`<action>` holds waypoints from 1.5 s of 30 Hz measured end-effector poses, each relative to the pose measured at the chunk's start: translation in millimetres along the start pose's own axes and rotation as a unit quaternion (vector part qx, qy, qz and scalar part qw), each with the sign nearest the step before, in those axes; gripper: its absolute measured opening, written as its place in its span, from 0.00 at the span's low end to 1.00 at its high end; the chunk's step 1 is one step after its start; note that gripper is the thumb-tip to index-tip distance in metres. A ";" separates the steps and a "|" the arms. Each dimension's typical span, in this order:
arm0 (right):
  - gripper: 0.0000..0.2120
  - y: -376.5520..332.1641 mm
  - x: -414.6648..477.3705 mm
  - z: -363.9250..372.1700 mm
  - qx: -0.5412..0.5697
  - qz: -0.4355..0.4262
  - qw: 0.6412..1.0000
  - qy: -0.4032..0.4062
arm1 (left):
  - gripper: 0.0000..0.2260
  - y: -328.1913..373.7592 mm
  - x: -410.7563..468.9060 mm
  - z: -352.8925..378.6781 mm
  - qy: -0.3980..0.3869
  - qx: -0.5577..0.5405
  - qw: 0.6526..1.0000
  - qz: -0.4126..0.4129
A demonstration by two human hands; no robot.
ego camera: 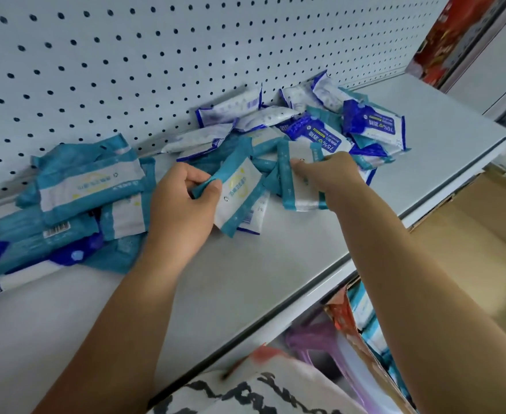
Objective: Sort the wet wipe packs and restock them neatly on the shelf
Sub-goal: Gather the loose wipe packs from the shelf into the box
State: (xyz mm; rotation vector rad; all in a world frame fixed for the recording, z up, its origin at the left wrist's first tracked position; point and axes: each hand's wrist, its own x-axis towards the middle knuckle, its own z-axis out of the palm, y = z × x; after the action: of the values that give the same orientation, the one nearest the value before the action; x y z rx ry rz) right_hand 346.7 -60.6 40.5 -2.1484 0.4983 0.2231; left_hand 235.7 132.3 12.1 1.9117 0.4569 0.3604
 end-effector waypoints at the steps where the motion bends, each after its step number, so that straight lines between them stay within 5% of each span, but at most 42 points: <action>1: 0.31 -0.4 -1.0 -1.8 0.023 0.019 1.000 -0.007 | 0.05 -0.2 0.7 -2.0 0.001 -0.033 0.999 -0.012; 6: 0.30 9.3 -6.2 -8.7 0.114 0.036 0.992 -0.039 | 0.16 0.3 4.7 -3.7 -0.042 -0.155 0.984 -0.078; 12: 0.32 15.6 3.8 -29.8 0.103 -0.146 0.984 0.023 | 0.07 16.7 11.6 2.8 -0.069 -0.294 0.934 -0.191; 15: 0.16 -1.9 25.7 -43.2 0.022 -0.232 0.972 0.032 | 0.05 21.7 24.4 4.3 0.005 -0.201 0.974 -0.100; 18: 0.15 -15.3 49.9 -46.9 -0.059 -0.273 0.960 0.023 | 0.06 31.1 45.4 -2.5 0.052 -0.056 0.997 0.015; 24: 0.19 -18.6 83.9 -39.5 -0.183 -0.269 0.944 -0.054 | 0.07 37.8 100.3 -24.6 -0.136 0.184 0.973 0.020; 30: 0.21 -20.4 84.6 -37.5 -0.239 -0.262 0.934 -0.046 | 0.05 35.1 113.8 -35.4 -0.208 0.238 0.949 -0.001; 45: 0.16 -29.0 50.8 -55.3 0.037 -0.242 0.967 -0.066 | 0.10 21.5 109.0 -26.2 -0.178 0.234 0.956 -0.003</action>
State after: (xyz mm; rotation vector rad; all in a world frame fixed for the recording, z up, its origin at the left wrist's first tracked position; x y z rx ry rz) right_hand 403.7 -104.0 77.2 -2.0935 -0.1002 0.0709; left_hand 322.9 197.9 45.6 2.3733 0.3215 -0.1154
